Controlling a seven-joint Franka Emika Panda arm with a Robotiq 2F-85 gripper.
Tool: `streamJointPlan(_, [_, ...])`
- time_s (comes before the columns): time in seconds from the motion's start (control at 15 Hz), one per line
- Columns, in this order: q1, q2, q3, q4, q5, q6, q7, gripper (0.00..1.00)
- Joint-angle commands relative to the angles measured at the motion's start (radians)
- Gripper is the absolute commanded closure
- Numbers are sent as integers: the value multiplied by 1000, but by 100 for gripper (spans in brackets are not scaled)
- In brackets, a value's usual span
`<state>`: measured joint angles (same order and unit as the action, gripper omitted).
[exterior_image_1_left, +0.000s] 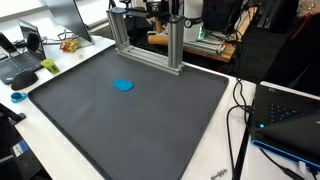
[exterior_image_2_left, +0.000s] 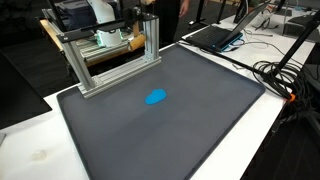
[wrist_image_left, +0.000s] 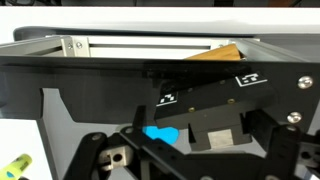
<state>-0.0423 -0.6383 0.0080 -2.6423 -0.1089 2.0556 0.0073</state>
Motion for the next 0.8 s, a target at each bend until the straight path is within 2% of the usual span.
streamJointPlan(0.0, [3,-49,3,-15,-13,-1,2,0])
streamJointPlan(0.33, [12,-89,14,-18,-20,20,-7,0])
streamJointPlan(0.73, [52,-90,-7,-8,14,58,-60,0])
